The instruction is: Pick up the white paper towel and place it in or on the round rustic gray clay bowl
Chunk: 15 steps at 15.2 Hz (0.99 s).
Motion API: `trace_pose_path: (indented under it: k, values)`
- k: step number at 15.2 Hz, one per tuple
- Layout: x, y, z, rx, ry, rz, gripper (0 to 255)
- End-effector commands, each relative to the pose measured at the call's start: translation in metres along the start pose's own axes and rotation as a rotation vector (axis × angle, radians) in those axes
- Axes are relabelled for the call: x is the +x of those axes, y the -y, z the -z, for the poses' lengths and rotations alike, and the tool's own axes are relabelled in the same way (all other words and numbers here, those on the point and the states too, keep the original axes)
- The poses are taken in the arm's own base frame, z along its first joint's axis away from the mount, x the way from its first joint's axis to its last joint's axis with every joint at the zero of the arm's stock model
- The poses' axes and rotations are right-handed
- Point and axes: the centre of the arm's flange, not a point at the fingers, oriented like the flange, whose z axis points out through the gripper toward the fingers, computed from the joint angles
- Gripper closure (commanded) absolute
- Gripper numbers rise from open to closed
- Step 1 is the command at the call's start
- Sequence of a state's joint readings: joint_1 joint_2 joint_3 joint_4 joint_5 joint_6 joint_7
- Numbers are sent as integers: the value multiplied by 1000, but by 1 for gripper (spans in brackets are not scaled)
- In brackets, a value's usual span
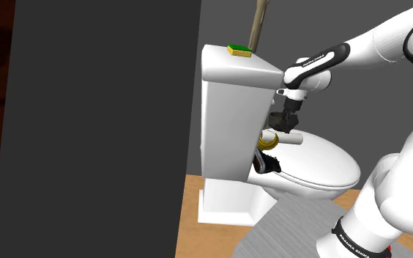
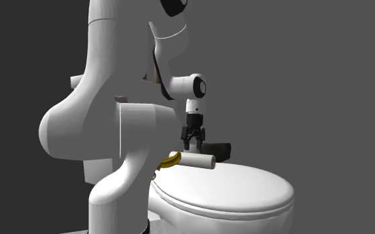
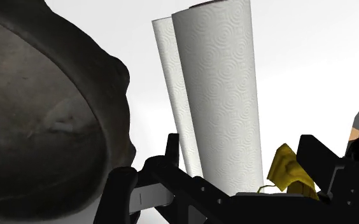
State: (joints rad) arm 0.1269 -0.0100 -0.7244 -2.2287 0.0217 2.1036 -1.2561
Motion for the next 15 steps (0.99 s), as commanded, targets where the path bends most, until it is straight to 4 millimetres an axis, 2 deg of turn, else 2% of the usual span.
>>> trace_pose_path:
  k: [1,5,13,14,15]
  values:
    - [0,-2,-10,-1,-1,4,0]
    - [0,-2,-34,-1,-1,4,0]
    - [0,-2,-34,-1,-1,4,0]
    - [0,-2,-34,-1,-1,4,255]
    - [0,-3,-34,-1,-1,4,255]
